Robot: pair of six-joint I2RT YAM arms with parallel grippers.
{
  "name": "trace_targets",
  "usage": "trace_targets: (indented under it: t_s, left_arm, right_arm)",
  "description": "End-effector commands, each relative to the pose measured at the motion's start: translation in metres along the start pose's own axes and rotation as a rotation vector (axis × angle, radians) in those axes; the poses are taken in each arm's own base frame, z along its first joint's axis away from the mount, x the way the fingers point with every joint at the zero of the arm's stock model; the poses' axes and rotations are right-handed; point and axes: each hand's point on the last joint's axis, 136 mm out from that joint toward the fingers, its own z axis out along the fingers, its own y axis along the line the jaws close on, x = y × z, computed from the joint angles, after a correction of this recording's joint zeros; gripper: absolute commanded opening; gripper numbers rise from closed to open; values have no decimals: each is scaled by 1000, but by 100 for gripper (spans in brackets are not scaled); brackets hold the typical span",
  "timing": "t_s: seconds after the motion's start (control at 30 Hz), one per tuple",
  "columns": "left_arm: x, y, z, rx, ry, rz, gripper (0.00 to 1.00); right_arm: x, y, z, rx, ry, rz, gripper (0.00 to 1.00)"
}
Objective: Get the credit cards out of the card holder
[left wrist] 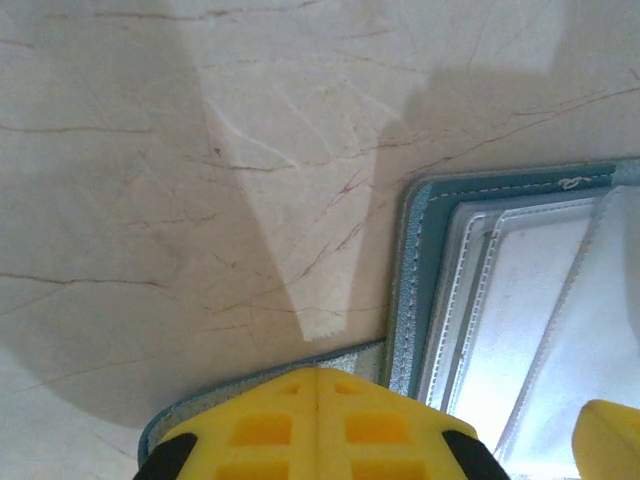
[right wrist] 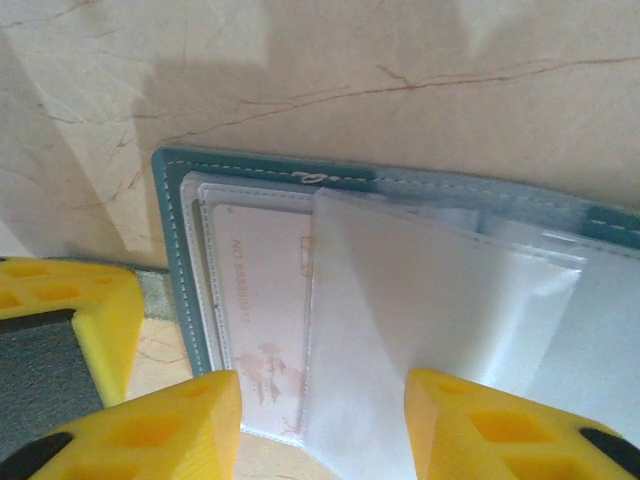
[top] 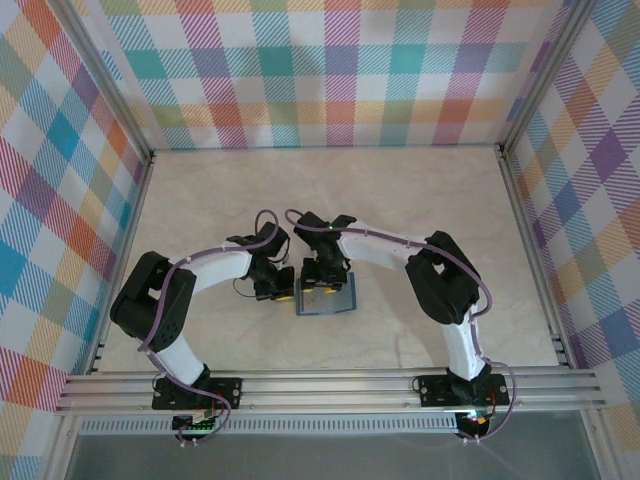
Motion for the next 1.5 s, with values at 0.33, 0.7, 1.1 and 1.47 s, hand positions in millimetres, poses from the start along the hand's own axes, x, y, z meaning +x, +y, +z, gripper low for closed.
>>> trace_targets:
  t_s: [0.33,0.7,1.1,1.47]
  left_arm:
    - [5,7,-3,-11,10,-8,0]
    - [5,7,-3,-10,11,-7,0]
    - [4,5,-7,-7,7,-5,0]
    - [4,4,-9,-11,7,-6,0]
  right_arm:
    - [10,-16,3,136,32,-44,58]
    - [7,-25,-7,190,3,-53,63]
    - [7,-55,-28,328,-36,-71,65]
    - [7,-77,-33,317,-43,-53,66]
